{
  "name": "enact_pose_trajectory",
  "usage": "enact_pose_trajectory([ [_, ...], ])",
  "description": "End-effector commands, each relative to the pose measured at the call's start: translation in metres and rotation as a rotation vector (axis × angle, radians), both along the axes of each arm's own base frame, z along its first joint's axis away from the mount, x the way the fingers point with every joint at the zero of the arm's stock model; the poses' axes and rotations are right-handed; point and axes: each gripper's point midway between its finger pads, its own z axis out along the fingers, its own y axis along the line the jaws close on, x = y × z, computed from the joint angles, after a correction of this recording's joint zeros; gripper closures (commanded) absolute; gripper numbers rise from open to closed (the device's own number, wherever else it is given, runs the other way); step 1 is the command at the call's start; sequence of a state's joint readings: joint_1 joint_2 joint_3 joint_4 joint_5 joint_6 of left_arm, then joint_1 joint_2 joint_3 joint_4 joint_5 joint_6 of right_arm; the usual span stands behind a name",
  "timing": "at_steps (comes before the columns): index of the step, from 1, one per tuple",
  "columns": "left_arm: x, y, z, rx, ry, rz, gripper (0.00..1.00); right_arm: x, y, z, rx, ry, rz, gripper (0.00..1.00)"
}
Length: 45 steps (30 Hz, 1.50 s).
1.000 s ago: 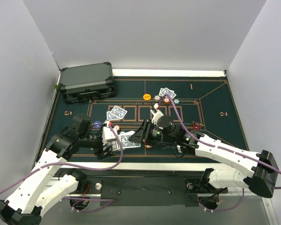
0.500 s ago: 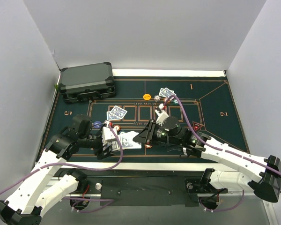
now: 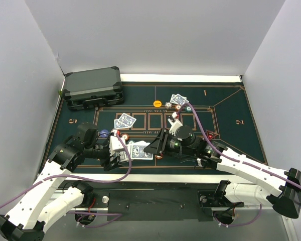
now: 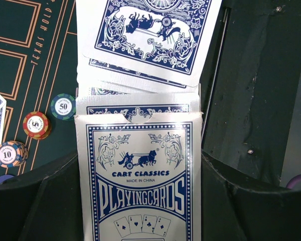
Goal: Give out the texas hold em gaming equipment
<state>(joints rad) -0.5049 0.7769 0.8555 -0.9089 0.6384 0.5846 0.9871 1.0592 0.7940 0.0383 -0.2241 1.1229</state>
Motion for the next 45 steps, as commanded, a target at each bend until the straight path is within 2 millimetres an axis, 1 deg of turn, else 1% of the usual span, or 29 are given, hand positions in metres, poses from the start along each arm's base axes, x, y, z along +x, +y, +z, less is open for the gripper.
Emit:
enact_pose_trajectory([
  [1, 0.004, -0.007, 0.017, -0.051, -0.058, -0.020, 1.00, 0.002, 0.003, 0.014, 0.019, -0.032, 0.015, 0.67],
  [4, 0.004, -0.008, 0.017, -0.051, -0.056, -0.021, 1.00, 0.003, 0.006, 0.022, 0.024, -0.045, 0.024, 0.66],
  [6, 0.004, -0.008, 0.017, -0.051, -0.056, -0.021, 1.00, 0.004, 0.008, 0.025, 0.021, -0.052, 0.030, 0.66],
  [7, 0.004, -0.008, 0.017, -0.052, -0.056, -0.022, 1.00, 0.005, 0.008, 0.023, 0.013, -0.052, 0.030, 0.66],
  [8, 0.004, -0.008, 0.018, -0.053, -0.057, -0.022, 1.00, 0.005, 0.009, 0.028, 0.017, -0.058, 0.036, 0.66],
  [15, 0.004, -0.008, 0.018, -0.055, -0.059, -0.024, 1.00, 0.006, 0.020, 0.031, 0.019, -0.058, 0.062, 0.66],
  [19, 0.005, -0.008, 0.019, -0.057, -0.064, -0.022, 1.00, 0.006, 0.023, 0.034, 0.009, -0.068, 0.072, 0.66],
  [22, 0.004, -0.009, 0.020, -0.060, -0.062, -0.023, 1.00, 0.007, 0.023, 0.032, 0.001, -0.073, 0.073, 0.65],
  [23, 0.005, -0.009, 0.020, -0.060, -0.063, -0.023, 1.00, 0.005, 0.019, 0.024, -0.031, -0.057, 0.073, 0.65],
  [24, 0.005, -0.009, 0.019, -0.060, -0.062, -0.023, 1.00, 0.005, 0.018, 0.023, -0.039, -0.061, 0.072, 0.65],
  [25, 0.005, -0.009, 0.020, -0.060, -0.063, -0.023, 1.00, 0.004, 0.015, 0.018, -0.060, -0.058, 0.072, 0.64],
  [26, 0.004, -0.009, 0.019, -0.059, -0.061, -0.024, 1.00, 0.004, 0.012, 0.018, -0.067, -0.064, 0.067, 0.62],
  [27, 0.004, -0.009, 0.020, -0.061, -0.064, -0.023, 1.00, 0.003, 0.008, 0.013, -0.089, -0.062, 0.068, 0.60],
  [28, 0.004, -0.009, 0.020, -0.062, -0.064, -0.024, 1.00, 0.004, 0.005, 0.013, -0.099, -0.072, 0.060, 0.54],
  [29, 0.004, -0.009, 0.020, -0.061, -0.062, -0.024, 1.00, 0.004, 0.000, 0.008, -0.125, -0.074, 0.056, 0.51],
  [30, 0.004, -0.009, 0.020, -0.063, -0.066, -0.025, 1.00, 0.003, -0.003, 0.009, -0.127, -0.080, 0.054, 0.46],
  [31, 0.004, -0.009, 0.019, -0.061, -0.061, -0.024, 1.00, 0.003, -0.005, 0.006, -0.137, -0.077, 0.050, 0.45],
  [32, 0.004, -0.009, 0.019, -0.062, -0.059, -0.024, 1.00, 0.002, -0.007, 0.011, -0.123, -0.083, 0.047, 0.41],
  [34, 0.004, -0.009, 0.019, -0.062, -0.060, -0.022, 1.00, 0.000, -0.006, 0.010, -0.108, -0.079, 0.048, 0.39],
  [37, 0.005, -0.009, 0.019, -0.063, -0.064, -0.023, 1.00, -0.003, -0.001, 0.015, -0.079, -0.076, 0.051, 0.39],
  [42, 0.005, -0.009, 0.019, -0.065, -0.061, -0.021, 1.00, -0.008, 0.010, 0.013, -0.052, -0.052, 0.064, 0.40],
  [45, 0.005, -0.010, 0.020, -0.065, -0.061, -0.021, 1.00, -0.010, 0.011, 0.010, -0.045, -0.039, 0.060, 0.45],
])
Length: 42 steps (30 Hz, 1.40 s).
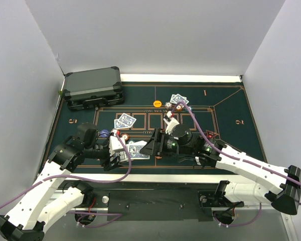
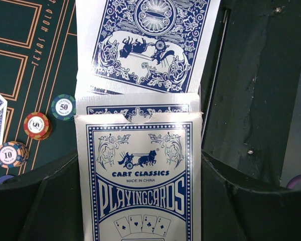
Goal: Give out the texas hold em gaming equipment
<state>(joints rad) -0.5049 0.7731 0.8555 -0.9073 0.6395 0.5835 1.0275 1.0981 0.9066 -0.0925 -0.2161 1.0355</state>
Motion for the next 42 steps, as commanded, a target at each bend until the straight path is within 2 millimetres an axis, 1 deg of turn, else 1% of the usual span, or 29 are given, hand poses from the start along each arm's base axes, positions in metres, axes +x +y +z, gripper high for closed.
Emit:
enact_pose_trajectory([
  [1, 0.006, -0.009, 0.019, -0.062, -0.059, -0.021, 1.00, 0.001, 0.006, 0.000, 0.040, 0.009, -0.020, 0.46],
  [6, 0.006, -0.009, 0.018, -0.061, -0.060, -0.019, 1.00, 0.000, -0.001, 0.000, 0.052, 0.006, -0.042, 0.57],
  [8, 0.006, -0.010, 0.018, -0.063, -0.060, -0.020, 1.00, 0.000, -0.003, -0.004, 0.046, 0.015, -0.050, 0.59],
  [13, 0.006, -0.010, 0.020, -0.067, -0.064, -0.018, 1.00, -0.002, -0.006, -0.006, 0.048, 0.022, -0.056, 0.63],
  [17, 0.006, -0.009, 0.019, -0.066, -0.063, -0.017, 1.00, -0.003, -0.010, -0.001, 0.057, 0.013, -0.062, 0.66],
  [21, 0.006, -0.009, 0.019, -0.066, -0.066, -0.018, 1.00, -0.004, -0.011, 0.004, 0.071, 0.015, -0.061, 0.69],
  [30, 0.004, -0.009, 0.018, -0.066, -0.064, -0.019, 1.00, -0.010, -0.008, 0.003, 0.076, 0.038, -0.032, 0.74],
  [38, 0.005, -0.009, 0.018, -0.066, -0.063, -0.019, 1.00, -0.020, -0.009, 0.002, 0.062, 0.062, 0.011, 0.73],
  [42, 0.005, -0.009, 0.017, -0.064, -0.063, -0.019, 1.00, -0.023, -0.011, 0.002, 0.056, 0.063, 0.019, 0.74],
])
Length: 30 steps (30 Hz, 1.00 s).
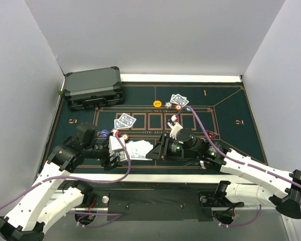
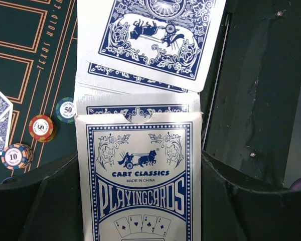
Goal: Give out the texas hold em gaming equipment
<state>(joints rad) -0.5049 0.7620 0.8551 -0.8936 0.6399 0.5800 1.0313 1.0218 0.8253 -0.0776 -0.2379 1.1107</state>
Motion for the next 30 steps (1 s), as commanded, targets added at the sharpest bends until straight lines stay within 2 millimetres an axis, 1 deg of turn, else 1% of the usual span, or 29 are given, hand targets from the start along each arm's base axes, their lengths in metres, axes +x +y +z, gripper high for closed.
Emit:
enact_pose_trajectory([
  [1, 0.004, -0.008, 0.013, -0.051, -0.046, -0.019, 1.00, -0.009, 0.000, 0.008, 0.018, -0.003, 0.031, 0.75],
  [8, 0.004, -0.008, 0.014, -0.051, -0.045, -0.019, 1.00, -0.010, -0.003, 0.007, 0.013, 0.003, 0.027, 0.82],
  [15, 0.005, -0.009, 0.014, -0.051, -0.044, -0.018, 1.00, -0.012, -0.009, 0.012, 0.014, -0.008, 0.025, 0.82],
  [23, 0.006, -0.009, 0.015, -0.054, -0.044, -0.017, 1.00, -0.015, -0.008, 0.014, 0.014, -0.002, 0.044, 0.81],
  [27, 0.006, -0.009, 0.014, -0.052, -0.042, -0.018, 1.00, -0.018, -0.006, 0.024, 0.040, -0.007, 0.063, 0.80],
  [30, 0.006, -0.010, 0.013, -0.052, -0.037, -0.016, 1.00, -0.020, -0.006, 0.029, 0.043, -0.008, 0.078, 0.80],
])
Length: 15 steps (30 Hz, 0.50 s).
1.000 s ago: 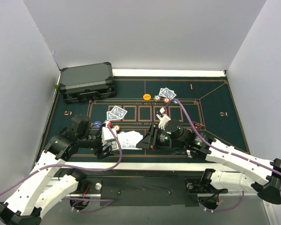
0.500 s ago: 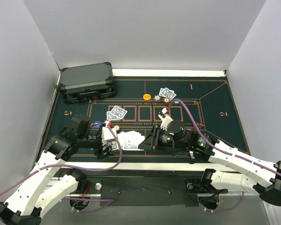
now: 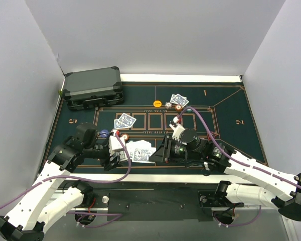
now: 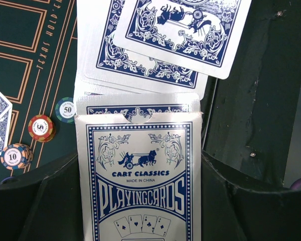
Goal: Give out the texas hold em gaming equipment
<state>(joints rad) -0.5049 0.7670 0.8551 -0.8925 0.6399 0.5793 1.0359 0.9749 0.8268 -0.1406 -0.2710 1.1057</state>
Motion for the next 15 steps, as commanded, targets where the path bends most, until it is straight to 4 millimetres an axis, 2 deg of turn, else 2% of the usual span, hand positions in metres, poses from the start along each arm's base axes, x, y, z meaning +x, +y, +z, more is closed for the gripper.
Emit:
enact_pose_trajectory([
  [1, 0.0055, -0.0091, 0.0130, -0.054, -0.040, -0.014, 1.00, -0.0065, 0.0026, 0.0265, 0.045, -0.028, 0.045, 0.80],
  [7, 0.0054, -0.0106, 0.0110, -0.062, -0.024, -0.009, 1.00, -0.0111, -0.0001, 0.0285, 0.048, -0.018, 0.056, 0.78],
  [15, 0.0046, -0.0119, 0.0042, -0.058, 0.006, -0.007, 1.00, -0.0091, -0.0024, 0.0307, 0.055, -0.020, 0.043, 0.82],
])
